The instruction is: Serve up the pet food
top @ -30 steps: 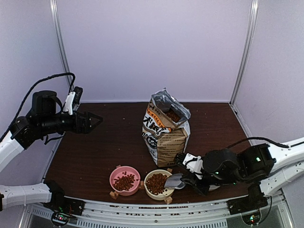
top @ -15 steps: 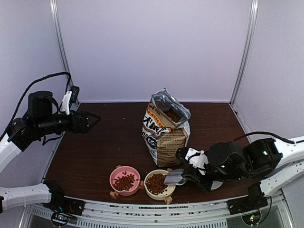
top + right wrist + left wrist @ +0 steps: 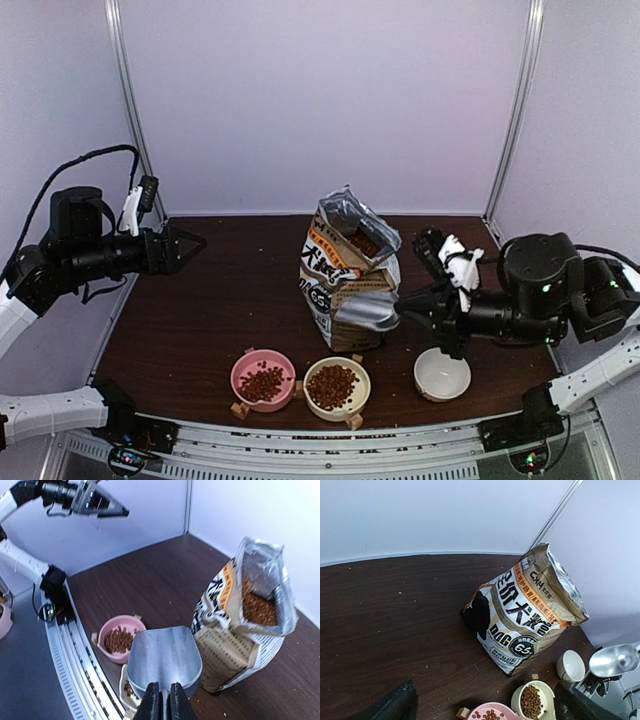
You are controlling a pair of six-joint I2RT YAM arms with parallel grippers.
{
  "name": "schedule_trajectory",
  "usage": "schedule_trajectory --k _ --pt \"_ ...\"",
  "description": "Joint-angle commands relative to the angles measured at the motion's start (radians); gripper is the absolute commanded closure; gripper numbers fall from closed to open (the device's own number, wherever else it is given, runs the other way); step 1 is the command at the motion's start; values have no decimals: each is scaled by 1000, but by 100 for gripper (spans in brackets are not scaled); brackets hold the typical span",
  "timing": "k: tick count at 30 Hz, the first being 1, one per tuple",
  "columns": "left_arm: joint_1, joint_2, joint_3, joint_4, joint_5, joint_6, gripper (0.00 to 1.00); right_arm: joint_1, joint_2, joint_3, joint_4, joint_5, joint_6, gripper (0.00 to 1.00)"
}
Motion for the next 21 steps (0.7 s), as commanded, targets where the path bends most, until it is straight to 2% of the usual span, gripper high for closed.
schedule_trajectory --k 1,5,8,16,21 --pt "5 5 52 21 17 -44 2 1 27 159 14 200 -22 100" --pt "5 9 68 27 23 -50 2 -57 103 316 -86 260 -35 100" --pt "5 17 72 15 23 -49 2 -94 138 373 -133 278 -28 100" --pt "6 8 65 18 19 -54 2 -244 222 405 -159 163 50 100" --pt "5 19 69 13 41 -39 2 -322 253 380 -103 130 55 100"
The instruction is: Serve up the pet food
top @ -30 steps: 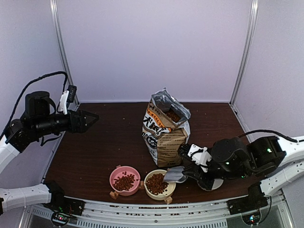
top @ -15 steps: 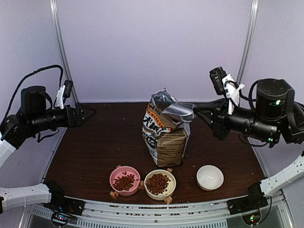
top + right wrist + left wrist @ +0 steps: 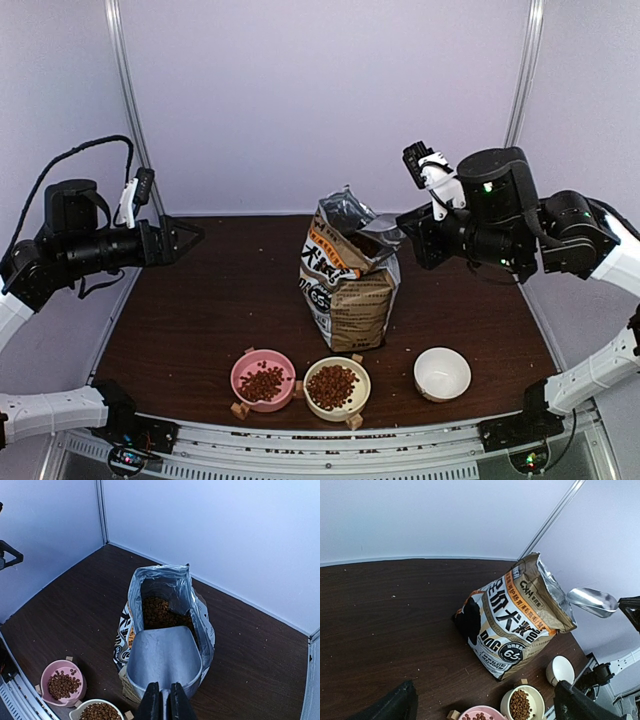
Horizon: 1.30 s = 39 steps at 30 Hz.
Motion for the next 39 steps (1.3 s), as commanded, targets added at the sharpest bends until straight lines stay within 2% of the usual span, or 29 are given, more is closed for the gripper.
schedule_trajectory --k 1,6,13,17,21,26,30,39 --pt "6 9 22 17 24 8 2 -62 9 8 36 -49 38 100" --pt "5 11 22 15 24 24 2 -135 98 60 -13 -123 52 100" --pt "5 13 15 17 22 34 2 -175 253 142 -131 -218 79 100" --pt "5 18 12 18 22 38 2 -194 390 194 -189 -200 95 100" --pt "6 28 13 26 36 40 2 -235 462 130 -33 -193 79 100" --pt "5 21 10 39 39 40 2 -265 609 155 95 -157 72 100" --pt "5 6 0 53 34 32 2 -289 665 134 222 -159 60 100" --pt "5 -14 -10 60 20 28 2 -309 532 -116 682 -222 -67 100"
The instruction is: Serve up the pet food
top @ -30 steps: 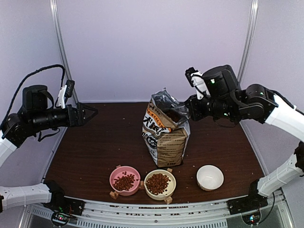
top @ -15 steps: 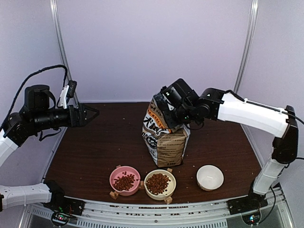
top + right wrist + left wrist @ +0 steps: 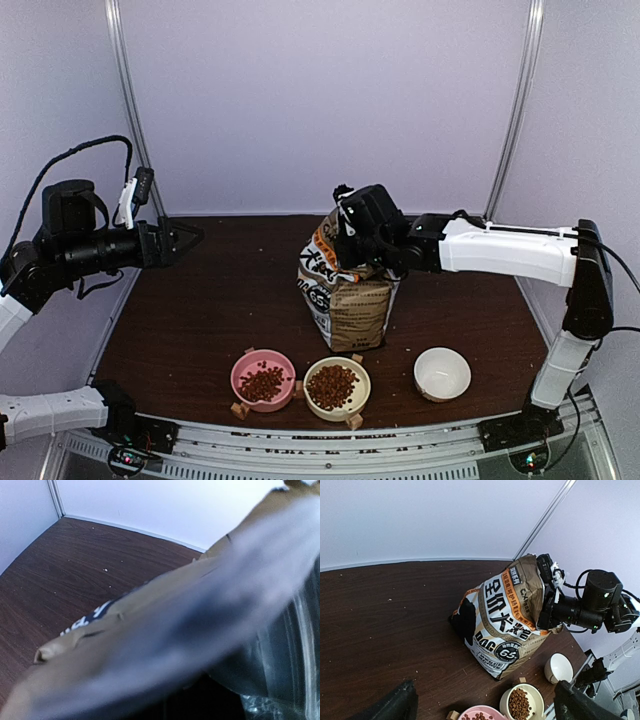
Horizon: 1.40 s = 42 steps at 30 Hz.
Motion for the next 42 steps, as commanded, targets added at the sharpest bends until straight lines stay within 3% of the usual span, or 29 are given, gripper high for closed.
schedule_trajectory --k 1,12,42 --pt "5 -6 -6 52 -6 6 2 -23 -49 -157 343 -68 -102 100" --pt "6 -22 -16 51 -37 -4 2 -23 -198 -304 593 -153 -199 100" --pt "6 5 -7 55 -41 9 2 -16 -453 -490 680 -291 -265 100"
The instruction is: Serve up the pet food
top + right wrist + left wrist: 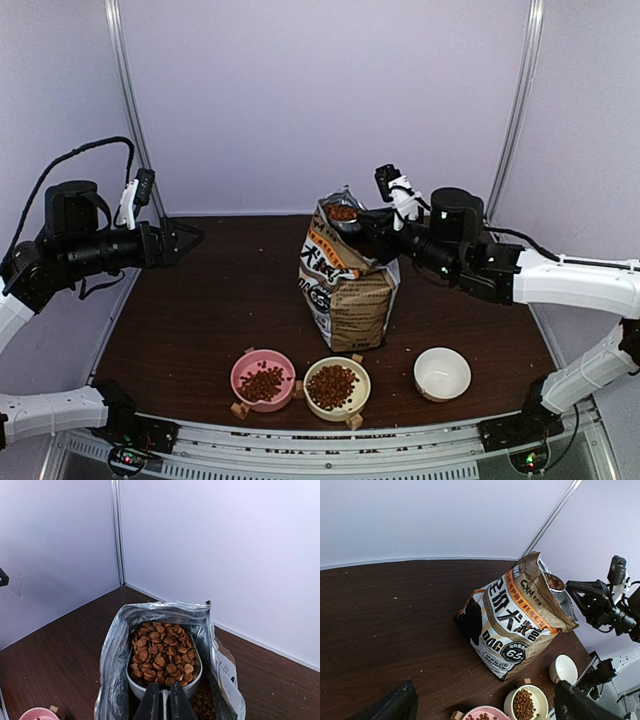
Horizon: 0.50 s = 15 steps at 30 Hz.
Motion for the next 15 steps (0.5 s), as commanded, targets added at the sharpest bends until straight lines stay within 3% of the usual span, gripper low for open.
schedule_trajectory --k 1,15 --pt "6 2 1 56 -14 9 2 5 -33 -32 118 -39 -29 100" --pt "5 18 15 52 -28 -1 2 4 -119 -184 258 21 -10 100"
